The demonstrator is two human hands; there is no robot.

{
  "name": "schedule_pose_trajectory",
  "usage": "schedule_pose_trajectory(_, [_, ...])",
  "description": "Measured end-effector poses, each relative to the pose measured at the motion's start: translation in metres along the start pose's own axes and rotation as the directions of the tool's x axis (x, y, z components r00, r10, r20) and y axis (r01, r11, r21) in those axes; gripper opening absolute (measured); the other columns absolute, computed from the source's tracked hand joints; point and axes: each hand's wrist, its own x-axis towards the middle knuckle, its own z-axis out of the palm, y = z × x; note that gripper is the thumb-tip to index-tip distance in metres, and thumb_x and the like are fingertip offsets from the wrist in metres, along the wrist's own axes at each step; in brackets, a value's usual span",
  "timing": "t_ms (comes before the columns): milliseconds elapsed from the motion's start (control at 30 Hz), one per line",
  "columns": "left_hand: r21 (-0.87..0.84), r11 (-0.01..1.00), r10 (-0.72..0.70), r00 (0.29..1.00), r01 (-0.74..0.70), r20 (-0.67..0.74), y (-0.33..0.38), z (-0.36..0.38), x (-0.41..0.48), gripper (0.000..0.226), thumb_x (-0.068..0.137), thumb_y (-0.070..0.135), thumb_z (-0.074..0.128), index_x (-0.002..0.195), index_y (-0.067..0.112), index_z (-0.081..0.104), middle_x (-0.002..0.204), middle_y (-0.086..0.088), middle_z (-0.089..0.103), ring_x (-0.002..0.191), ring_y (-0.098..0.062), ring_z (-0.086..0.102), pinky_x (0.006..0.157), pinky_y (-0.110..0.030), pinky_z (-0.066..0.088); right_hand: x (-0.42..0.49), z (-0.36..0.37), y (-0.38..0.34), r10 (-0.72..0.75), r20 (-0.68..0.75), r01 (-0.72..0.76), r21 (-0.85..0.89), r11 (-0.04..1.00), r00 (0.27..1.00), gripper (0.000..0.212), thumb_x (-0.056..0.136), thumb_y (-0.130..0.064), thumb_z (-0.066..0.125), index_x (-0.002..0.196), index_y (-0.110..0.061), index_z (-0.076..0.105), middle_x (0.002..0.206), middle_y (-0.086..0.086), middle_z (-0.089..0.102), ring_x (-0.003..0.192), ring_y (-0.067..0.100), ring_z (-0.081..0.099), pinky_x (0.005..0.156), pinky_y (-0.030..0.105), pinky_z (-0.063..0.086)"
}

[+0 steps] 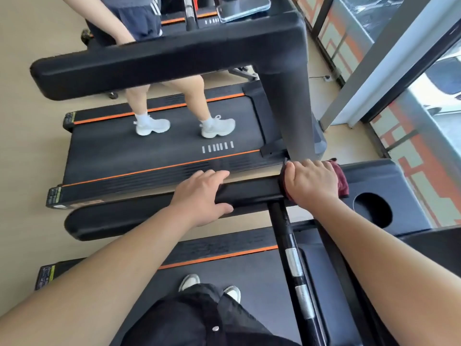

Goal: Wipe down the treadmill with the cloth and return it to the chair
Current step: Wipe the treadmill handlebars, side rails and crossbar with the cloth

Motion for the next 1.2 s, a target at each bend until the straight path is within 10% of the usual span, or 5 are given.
schedule_pose_trajectory(133, [-0.012,0.999,0.043,0.998,-0.043,-0.04,-0.004,0.003,-0.004,0.095,0.076,0.059,0.077,0.154,0.03,0.033,0.139,0.013,0.054,0.133,-0.017,0.042,0.102,-0.037,0.044,-0.009,0.001,-0.035,0.088,-0.031,-0.087,0.016,0.996,0.996,0.058,0.103,-0.041,0.02,0.096,-0.019,0.073,0.1,0.01,0.072,0.098,0.036,0.061,0.096,0.046,0.037])
schedule_pose_trajectory(400, [-0.103,0.987,0.131,0.991,-0.127,0.032,-0.05,-0.008,-0.018,0.098,0.072,0.057,0.082,0.154,0.023,0.04,0.154,0.011,0.041,0.138,-0.015,0.038,0.113,-0.031,0.035,-0.043,0.01,-0.084,-0.272,-0.158,0.283,0.055,0.958,0.949,0.037,0.103,-0.041,0.031,0.105,-0.022,0.063,0.097,0.003,0.06,0.093,0.034,0.053,0.093,0.046,0.04])
schedule_pose_trajectory(633, [-0.075,0.981,0.188,0.978,-0.181,0.093,-0.103,-0.024,-0.038,0.093,0.073,0.058,0.082,0.151,0.025,0.044,0.15,0.01,0.045,0.133,-0.017,0.043,0.109,-0.032,0.039,-0.033,0.008,-0.128,0.223,-0.152,-0.201,0.152,0.968,0.963,0.049,0.101,-0.034,0.028,0.091,-0.015,0.072,0.102,0.012,0.069,0.109,0.038,0.055,0.114,0.053,0.029])
schedule_pose_trajectory(933, [-0.096,0.97,0.233,0.965,-0.222,0.118,-0.15,-0.042,-0.049,0.102,0.071,0.061,0.079,0.155,0.023,0.037,0.158,0.011,0.037,0.143,-0.015,0.036,0.114,-0.035,0.037,-0.082,0.017,-0.171,-0.089,-0.208,0.134,0.214,0.968,0.974,0.042,0.103,-0.036,0.036,0.137,-0.022,0.057,0.135,0.003,0.054,0.137,0.032,0.041,0.123,0.051,0.017])
schedule_pose_trajectory(1200, [-0.074,0.969,0.245,0.956,-0.236,0.162,-0.169,-0.053,-0.074,0.091,0.074,0.056,0.081,0.149,0.023,0.042,0.153,0.012,0.042,0.135,-0.014,0.04,0.106,-0.027,0.035,-0.062,0.007,-0.2,0.348,-0.1,-0.308,0.288,0.907,0.932,0.039,0.103,-0.035,0.032,0.109,-0.017,0.067,0.128,0.009,0.061,0.139,0.035,0.037,0.122,0.057,0.013])
